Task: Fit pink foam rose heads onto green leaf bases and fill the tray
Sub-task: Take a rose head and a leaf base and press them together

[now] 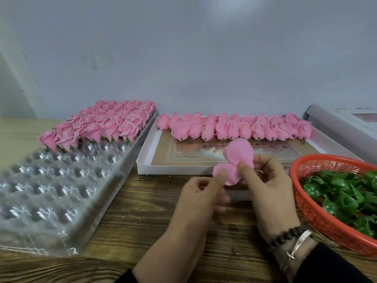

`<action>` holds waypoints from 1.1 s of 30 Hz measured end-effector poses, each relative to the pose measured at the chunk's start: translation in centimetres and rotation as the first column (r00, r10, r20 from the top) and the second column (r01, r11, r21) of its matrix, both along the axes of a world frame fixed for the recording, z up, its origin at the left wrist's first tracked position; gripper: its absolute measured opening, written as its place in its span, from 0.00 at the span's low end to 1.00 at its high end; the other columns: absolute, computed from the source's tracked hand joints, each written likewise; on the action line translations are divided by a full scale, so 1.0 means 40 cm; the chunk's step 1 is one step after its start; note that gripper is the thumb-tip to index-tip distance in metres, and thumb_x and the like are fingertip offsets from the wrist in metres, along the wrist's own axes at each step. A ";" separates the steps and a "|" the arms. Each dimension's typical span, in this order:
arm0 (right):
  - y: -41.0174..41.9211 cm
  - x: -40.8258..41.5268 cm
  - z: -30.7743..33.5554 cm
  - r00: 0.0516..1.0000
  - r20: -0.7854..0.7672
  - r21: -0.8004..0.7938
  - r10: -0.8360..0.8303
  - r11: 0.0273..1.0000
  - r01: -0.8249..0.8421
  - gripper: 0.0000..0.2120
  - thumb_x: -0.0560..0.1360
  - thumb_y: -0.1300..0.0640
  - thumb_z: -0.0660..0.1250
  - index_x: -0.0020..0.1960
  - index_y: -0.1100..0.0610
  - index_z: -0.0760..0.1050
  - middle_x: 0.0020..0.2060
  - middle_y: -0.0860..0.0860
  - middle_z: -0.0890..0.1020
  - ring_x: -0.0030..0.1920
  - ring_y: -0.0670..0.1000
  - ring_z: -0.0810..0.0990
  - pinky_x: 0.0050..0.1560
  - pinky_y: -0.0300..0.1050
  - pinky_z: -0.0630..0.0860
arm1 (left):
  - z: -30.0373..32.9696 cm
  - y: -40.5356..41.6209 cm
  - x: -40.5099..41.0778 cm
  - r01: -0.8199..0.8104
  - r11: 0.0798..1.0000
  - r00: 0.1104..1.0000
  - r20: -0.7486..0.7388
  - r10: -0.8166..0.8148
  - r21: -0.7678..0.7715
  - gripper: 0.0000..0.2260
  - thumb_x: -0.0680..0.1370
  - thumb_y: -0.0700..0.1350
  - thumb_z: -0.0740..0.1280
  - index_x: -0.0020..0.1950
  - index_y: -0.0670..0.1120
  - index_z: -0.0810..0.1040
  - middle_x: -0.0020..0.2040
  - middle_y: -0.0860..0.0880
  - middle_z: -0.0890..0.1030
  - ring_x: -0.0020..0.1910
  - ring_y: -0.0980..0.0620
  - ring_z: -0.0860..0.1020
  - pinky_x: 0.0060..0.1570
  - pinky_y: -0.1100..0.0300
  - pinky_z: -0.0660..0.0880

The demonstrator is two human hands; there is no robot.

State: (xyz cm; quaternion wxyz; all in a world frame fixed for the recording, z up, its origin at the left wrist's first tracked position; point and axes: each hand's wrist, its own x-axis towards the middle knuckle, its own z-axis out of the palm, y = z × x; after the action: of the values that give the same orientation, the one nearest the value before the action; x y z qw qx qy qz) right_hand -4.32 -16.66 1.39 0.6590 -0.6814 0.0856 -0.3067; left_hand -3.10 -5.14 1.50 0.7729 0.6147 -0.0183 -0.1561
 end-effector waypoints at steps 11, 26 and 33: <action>0.052 -0.026 0.022 0.967 0.015 0.112 0.255 0.960 -0.255 0.06 0.71 0.63 0.69 0.47 0.63 0.75 0.36 0.67 0.78 0.36 0.53 0.76 0.36 0.45 0.75 | 0.010 -0.002 0.003 0.206 0.912 0.969 -0.054 -0.240 -0.355 0.26 0.68 0.53 0.66 0.60 0.38 0.76 0.57 0.41 0.81 0.59 0.47 0.78 0.65 0.52 0.68; 0.065 -0.021 0.005 0.962 -0.023 -0.160 0.271 0.949 -0.271 0.06 0.71 0.60 0.67 0.47 0.52 0.75 0.39 0.49 0.80 0.37 0.48 0.78 0.39 0.41 0.76 | 0.002 0.021 0.040 0.046 0.887 0.996 -0.051 -0.079 -0.459 0.10 0.65 0.41 0.70 0.42 0.37 0.83 0.47 0.35 0.82 0.49 0.41 0.81 0.57 0.49 0.75; 0.056 -0.015 0.012 0.959 -0.004 -0.367 0.283 0.892 -0.265 0.23 0.72 0.75 0.61 0.49 0.47 0.79 0.45 0.45 0.75 0.45 0.41 0.77 0.48 0.33 0.73 | 0.001 0.027 0.040 0.101 0.890 0.989 -0.055 -0.140 -0.445 0.07 0.65 0.39 0.70 0.41 0.42 0.84 0.45 0.41 0.83 0.44 0.48 0.82 0.47 0.56 0.79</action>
State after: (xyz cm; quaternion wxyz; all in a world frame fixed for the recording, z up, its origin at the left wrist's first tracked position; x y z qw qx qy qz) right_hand -4.92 -14.43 1.89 0.5597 -0.7891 -0.0860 -0.2379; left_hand -1.51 -4.06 1.54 0.8808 0.4143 -0.0581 -0.2218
